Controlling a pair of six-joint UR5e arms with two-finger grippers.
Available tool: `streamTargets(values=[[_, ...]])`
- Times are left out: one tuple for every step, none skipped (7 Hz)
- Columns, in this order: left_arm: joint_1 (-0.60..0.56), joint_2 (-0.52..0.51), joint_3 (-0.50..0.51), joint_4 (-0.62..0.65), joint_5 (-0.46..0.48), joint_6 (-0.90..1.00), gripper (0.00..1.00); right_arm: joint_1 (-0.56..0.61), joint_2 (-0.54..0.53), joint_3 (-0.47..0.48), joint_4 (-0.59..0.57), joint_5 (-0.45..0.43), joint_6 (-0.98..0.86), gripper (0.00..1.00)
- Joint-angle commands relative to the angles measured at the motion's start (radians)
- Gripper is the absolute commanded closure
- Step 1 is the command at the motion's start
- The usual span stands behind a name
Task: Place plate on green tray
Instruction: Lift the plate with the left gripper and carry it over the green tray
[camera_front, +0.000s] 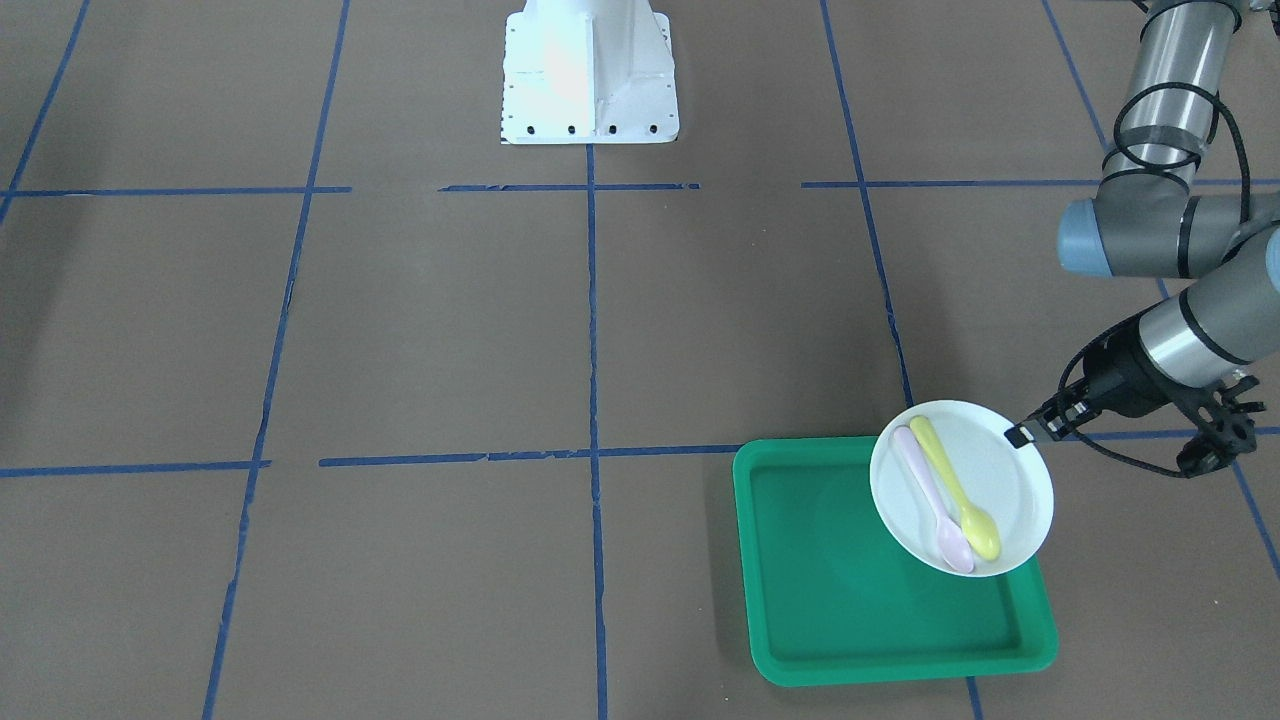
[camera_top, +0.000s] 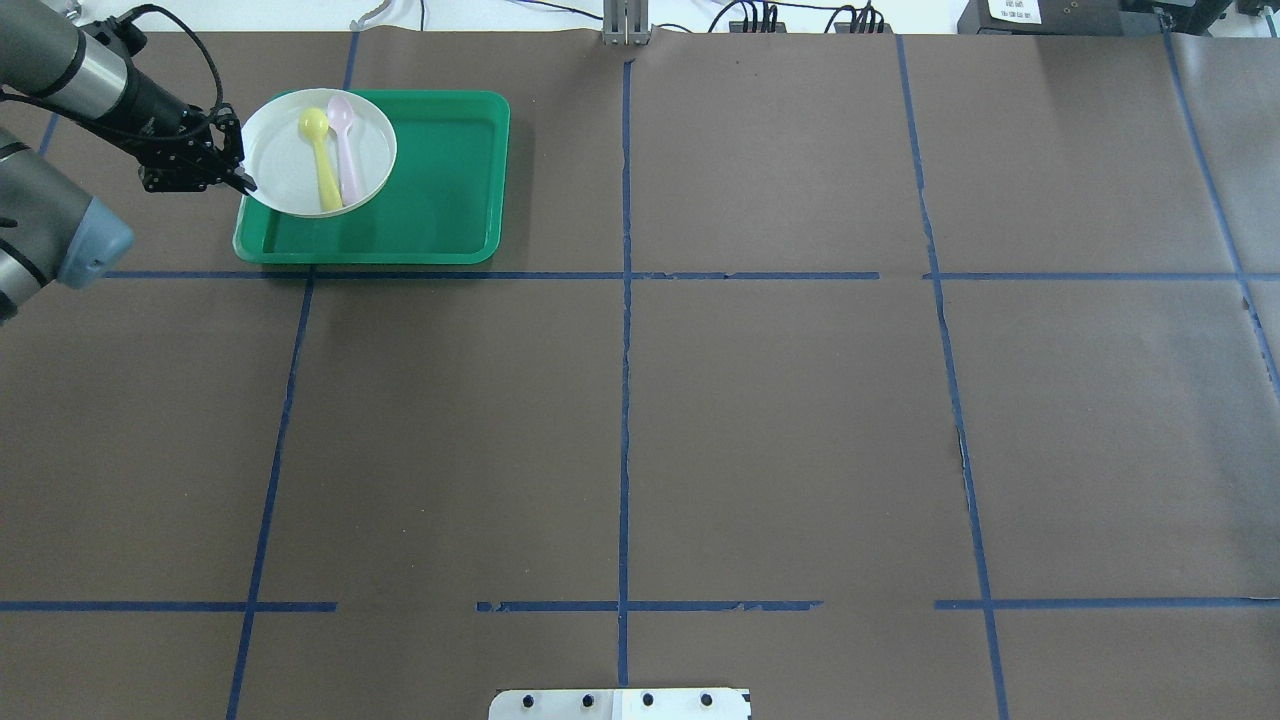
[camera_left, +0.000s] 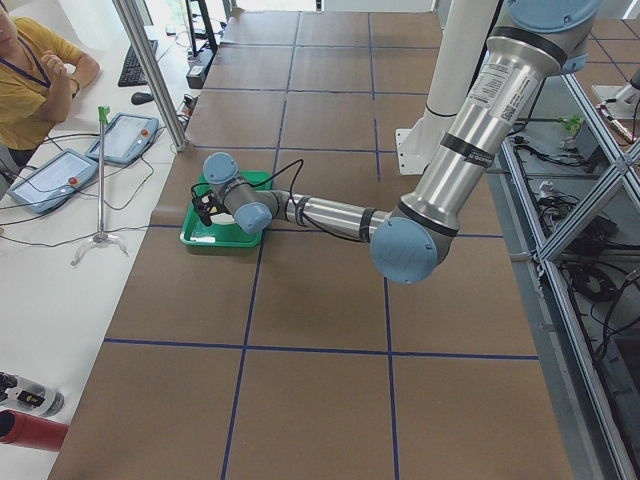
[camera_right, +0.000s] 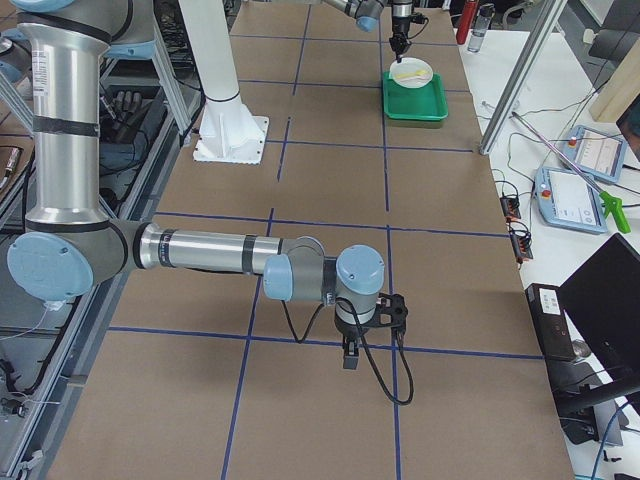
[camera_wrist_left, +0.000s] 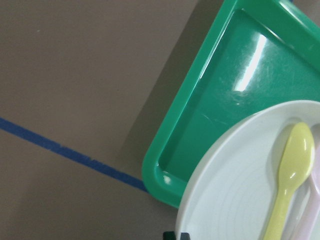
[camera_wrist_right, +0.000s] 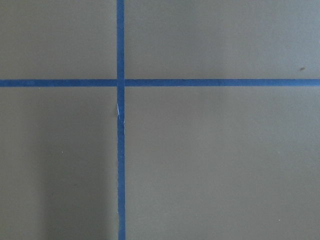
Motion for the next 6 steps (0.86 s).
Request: streamTargets(values=[[0.003,-0.093,0.144,-0.075,0.029,-0.048,1.0,0.0,0.0,0.0,0.0,0.0,0.0,0.0],[0.02,-0.1,0.169,-0.125,0.041,-0.059,1.0,0.0,0.0,0.0,0.0,0.0,0.001,0.0],[0.031,-0.1,0.175,-0.13,0.043,-0.062,1.0,0.0,0.0,0.0,0.0,0.0,0.001,0.0],[0.046,-0.097,0.175,-0.149,0.044,-0.062,0.65,0.0,0.0,0.0,0.0,0.0,0.001,0.0],[0.055,-0.091,0.174,-0.164,0.046,-0.06,0.3,0.0,0.0,0.0,0.0,0.0,0.001,0.0],[0.054,-0.086,0.168,-0.163,0.044,-0.06,0.05,0.0,0.0,0.0,0.0,0.0,0.001,0.0]])
